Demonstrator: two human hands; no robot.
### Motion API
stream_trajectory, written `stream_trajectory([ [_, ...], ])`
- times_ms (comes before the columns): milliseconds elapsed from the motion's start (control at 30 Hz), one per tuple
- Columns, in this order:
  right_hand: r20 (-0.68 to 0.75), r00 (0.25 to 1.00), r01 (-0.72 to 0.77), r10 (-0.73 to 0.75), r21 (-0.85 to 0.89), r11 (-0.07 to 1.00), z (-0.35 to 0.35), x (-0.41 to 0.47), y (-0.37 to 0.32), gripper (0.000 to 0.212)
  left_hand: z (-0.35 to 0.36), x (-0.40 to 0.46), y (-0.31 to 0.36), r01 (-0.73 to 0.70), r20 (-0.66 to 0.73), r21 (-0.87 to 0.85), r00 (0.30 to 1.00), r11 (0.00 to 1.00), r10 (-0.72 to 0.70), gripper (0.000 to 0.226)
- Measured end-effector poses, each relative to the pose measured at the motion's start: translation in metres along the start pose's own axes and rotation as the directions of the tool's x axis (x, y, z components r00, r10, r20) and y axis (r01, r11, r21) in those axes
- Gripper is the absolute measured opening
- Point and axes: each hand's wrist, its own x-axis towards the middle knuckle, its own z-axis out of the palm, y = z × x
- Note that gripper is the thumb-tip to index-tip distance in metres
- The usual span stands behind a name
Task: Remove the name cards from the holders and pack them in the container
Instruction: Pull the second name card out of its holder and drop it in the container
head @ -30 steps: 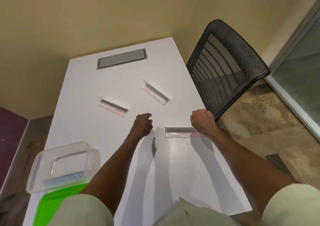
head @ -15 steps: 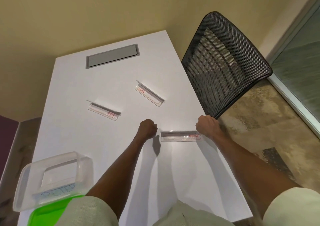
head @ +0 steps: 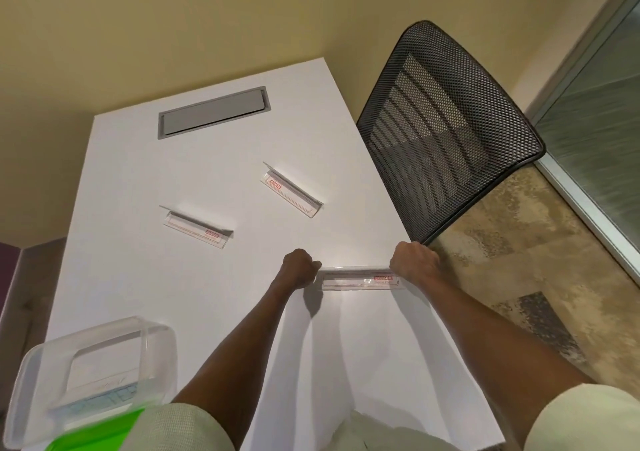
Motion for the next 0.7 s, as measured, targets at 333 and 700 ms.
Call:
stream_trajectory([
  [333, 0.007, 0.999, -0.035, 0.035, 0.022, 0.999, -0.003, -0.001, -0.004, 0.028, 0.006, 0.001, 0.002, 0.029, -0.055, -0.125, 0.998, 0.992, -0.036, 0.035],
  [700, 0.099, 0.991, -0.098, 0.088, 0.101, 0.99, -0.004, -0.001, -0.004, 0.029, 0.009, 0.005, -0.001, -0.011, -0.123, -0.061, 0.992, 0.998, 0.004, 0.043],
])
